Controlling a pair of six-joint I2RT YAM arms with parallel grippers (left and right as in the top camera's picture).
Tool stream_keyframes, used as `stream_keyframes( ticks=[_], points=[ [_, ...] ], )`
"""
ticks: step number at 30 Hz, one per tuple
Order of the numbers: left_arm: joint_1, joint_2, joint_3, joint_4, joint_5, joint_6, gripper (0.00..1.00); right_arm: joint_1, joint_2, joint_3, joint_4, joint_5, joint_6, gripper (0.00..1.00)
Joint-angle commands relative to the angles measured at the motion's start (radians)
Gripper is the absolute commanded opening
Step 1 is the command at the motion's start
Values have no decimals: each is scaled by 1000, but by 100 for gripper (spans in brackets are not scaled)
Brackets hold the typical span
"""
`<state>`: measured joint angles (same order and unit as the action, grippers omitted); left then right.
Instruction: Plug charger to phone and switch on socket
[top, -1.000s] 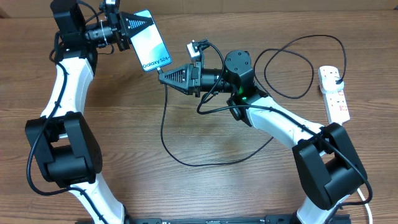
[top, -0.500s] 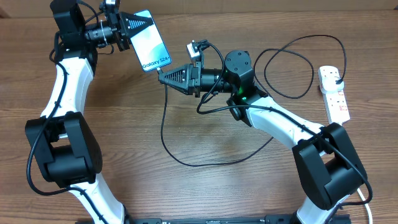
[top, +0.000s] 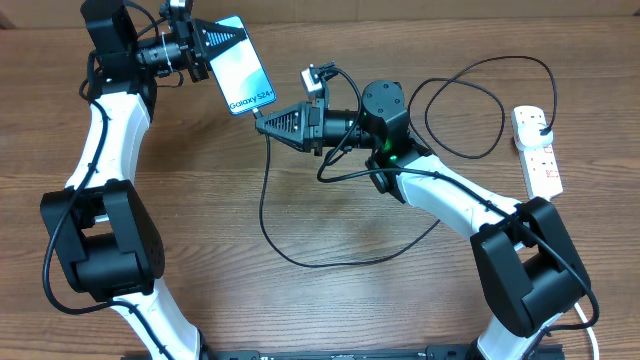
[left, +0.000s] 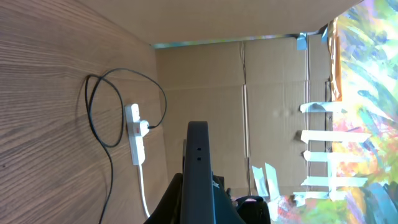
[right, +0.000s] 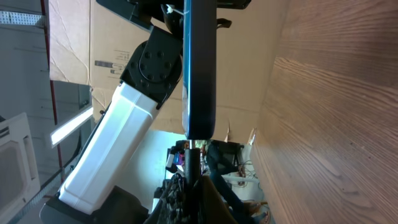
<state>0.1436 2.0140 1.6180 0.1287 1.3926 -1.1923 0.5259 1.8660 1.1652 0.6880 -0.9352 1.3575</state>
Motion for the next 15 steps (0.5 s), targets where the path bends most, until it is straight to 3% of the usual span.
stream_keyframes(
  ticks=[1, 15],
  points=[
    [-11, -34, 23, 7, 62, -21, 4, -23, 3, 23, 7, 72, 4, 4],
    [-13, -34, 23, 7, 30, -61, 4, -22, 3, 22, -45, 84, 4, 4]
  ],
)
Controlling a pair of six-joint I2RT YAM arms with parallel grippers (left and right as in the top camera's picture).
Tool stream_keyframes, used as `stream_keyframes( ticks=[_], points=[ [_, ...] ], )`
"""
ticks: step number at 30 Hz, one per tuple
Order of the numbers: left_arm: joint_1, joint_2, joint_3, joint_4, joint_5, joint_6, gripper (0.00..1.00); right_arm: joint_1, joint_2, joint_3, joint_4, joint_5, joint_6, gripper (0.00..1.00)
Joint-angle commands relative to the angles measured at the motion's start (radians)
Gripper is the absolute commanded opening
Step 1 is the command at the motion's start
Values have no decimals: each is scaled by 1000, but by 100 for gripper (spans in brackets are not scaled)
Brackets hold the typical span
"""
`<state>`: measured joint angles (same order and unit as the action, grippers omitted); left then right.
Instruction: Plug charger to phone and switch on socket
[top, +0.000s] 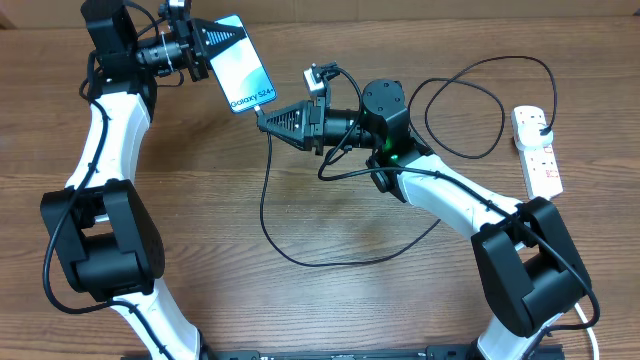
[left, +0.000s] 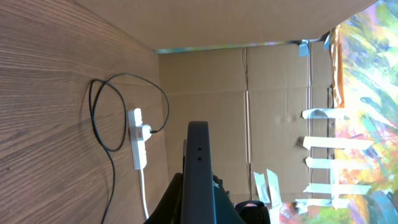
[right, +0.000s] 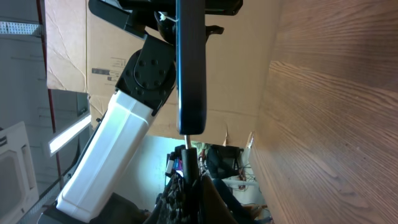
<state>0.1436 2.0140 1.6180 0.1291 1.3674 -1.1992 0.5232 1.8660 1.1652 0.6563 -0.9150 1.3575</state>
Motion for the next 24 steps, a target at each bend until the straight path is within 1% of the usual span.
stream_keyframes(
  ticks=[1, 7, 9, 15, 24],
  points=[
    [-13, -34, 23, 6, 56, -54, 4, -19, 3, 22, -13, 63, 4, 4],
    [-13, -34, 23, 7, 59, -51, 4, -19, 3, 22, -6, 63, 5, 4],
    [-13, -34, 23, 7, 63, -24, 4, -19, 3, 22, -5, 66, 14, 4],
    [-14, -34, 23, 7, 66, -1, 4, -19, 3, 22, 84, 74, 82, 4],
    [-21, -34, 23, 7, 87, -1, 4, -19, 3, 22, 69, 94, 82, 4]
  ],
)
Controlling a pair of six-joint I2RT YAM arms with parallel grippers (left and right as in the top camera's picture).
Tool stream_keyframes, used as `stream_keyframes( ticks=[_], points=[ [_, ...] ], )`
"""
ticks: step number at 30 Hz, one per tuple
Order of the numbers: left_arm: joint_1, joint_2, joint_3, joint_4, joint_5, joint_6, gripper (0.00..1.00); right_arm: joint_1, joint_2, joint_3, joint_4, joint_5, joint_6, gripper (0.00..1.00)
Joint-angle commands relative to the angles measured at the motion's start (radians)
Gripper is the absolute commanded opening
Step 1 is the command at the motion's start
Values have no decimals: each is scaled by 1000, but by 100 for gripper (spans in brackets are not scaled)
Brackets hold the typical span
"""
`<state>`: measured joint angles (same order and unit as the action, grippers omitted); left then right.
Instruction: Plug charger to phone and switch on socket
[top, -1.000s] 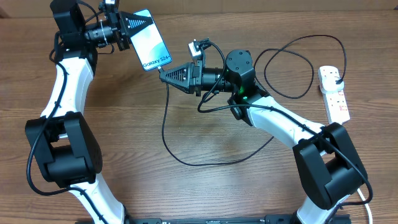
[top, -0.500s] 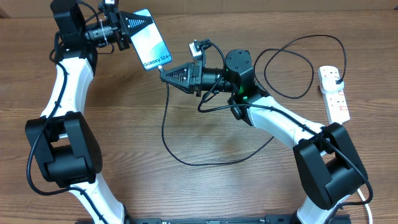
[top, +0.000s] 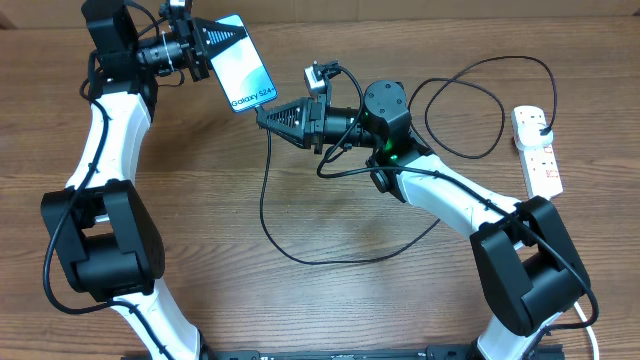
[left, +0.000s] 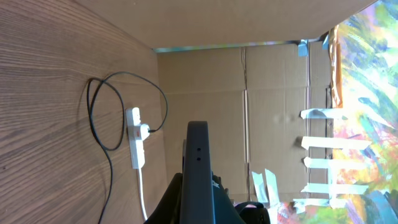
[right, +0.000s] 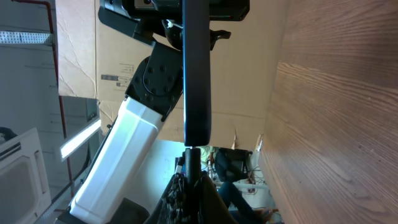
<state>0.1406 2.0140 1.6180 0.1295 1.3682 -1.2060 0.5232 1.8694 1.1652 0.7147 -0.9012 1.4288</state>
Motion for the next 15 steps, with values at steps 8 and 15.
stream_keyframes(
  ticks=[8, 15],
  points=[
    [-25, -34, 23, 7, 137, 6, 4, -19, -1, 22, 10, 101, 10, 4],
    [-31, -34, 23, 7, 141, 17, 4, -19, -1, 22, 10, 101, 10, 4]
  ],
)
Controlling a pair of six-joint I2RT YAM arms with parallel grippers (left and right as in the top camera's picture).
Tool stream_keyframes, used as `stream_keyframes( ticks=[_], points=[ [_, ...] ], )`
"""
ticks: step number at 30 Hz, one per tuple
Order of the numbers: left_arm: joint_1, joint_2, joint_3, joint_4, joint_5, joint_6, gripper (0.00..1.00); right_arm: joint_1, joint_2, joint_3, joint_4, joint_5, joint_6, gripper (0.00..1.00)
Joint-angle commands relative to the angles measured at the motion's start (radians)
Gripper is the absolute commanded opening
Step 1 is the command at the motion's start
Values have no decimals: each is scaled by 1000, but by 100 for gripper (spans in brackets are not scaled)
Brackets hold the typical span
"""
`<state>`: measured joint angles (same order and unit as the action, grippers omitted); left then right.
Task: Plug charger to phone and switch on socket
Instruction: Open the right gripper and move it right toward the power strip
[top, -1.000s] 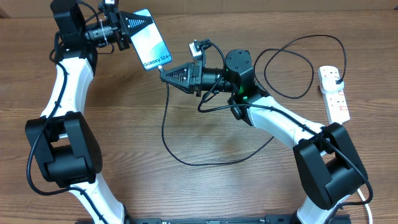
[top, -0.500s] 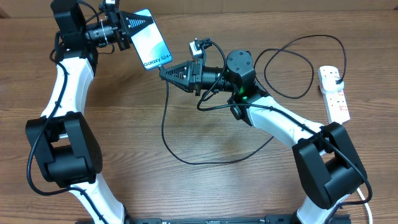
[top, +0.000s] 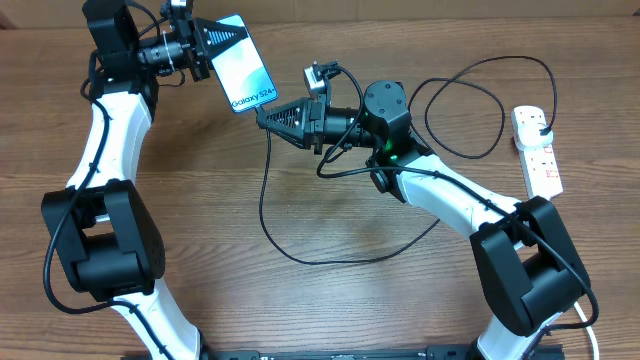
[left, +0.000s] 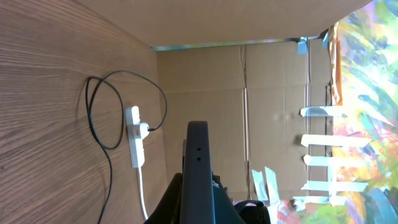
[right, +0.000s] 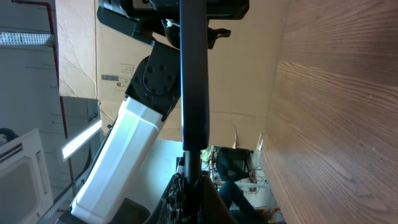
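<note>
My left gripper (top: 205, 45) is shut on the top end of a phone (top: 243, 64) with a lit screen, held in the air at the back left. My right gripper (top: 268, 115) is shut on the black charger plug (right: 191, 163), whose tip meets the phone's bottom edge (right: 191, 74). In the left wrist view the phone (left: 198, 171) shows edge-on between the fingers. The black cable (top: 300, 258) loops over the table to a white socket strip (top: 538, 151) at the right edge, also seen far off as the socket strip (left: 134, 135).
A second loop of black cable (top: 466, 105) lies on the wooden table (top: 200, 250) beside the socket strip. Cardboard walls (left: 205, 81) stand behind the table. Both arms' white links cross the left and right sides.
The plug tip has closed the small remaining gap to the phone's bottom edge. Neither arm has shifted otherwise.
At first the plug touched the phone's bottom edge. Half a second later it stood a little apart and off line from it. Then the right gripper had lined up again close under the phone, and now plug and phone meet.
</note>
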<state>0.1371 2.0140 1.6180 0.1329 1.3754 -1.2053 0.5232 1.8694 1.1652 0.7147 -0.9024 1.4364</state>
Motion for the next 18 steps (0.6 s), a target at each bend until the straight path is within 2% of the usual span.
stream_keyframes(
  ticks=[1, 2, 3, 5, 6, 8, 10, 15, 18],
  points=[
    [-27, -34, 23, 3, 133, 16, 4, -20, -1, 22, 10, 97, 2, 9],
    [-25, -34, 23, 3, 132, 16, 4, -20, -1, 22, 10, 88, -3, 17],
    [-23, -34, 23, 3, 132, 16, 4, -20, -1, 22, 10, 76, -16, 30],
    [-17, -34, 23, 3, 127, 17, 4, -20, -1, 22, 10, 55, -32, 70],
    [-13, -34, 23, 3, 122, 21, 4, -20, -1, 22, 10, 47, -31, 80],
    [-4, -34, 23, 3, 114, 25, 4, -21, -1, 22, 10, 37, -32, 94],
    [7, -34, 23, 3, 111, 39, 4, -26, -1, 22, 11, 37, -31, 100],
    [39, -34, 23, 2, 132, 57, 4, -66, -1, 22, -19, 38, -31, 100],
    [48, -34, 23, 2, 141, 58, 4, -107, -1, 21, -141, 56, -53, 100]
  ],
)
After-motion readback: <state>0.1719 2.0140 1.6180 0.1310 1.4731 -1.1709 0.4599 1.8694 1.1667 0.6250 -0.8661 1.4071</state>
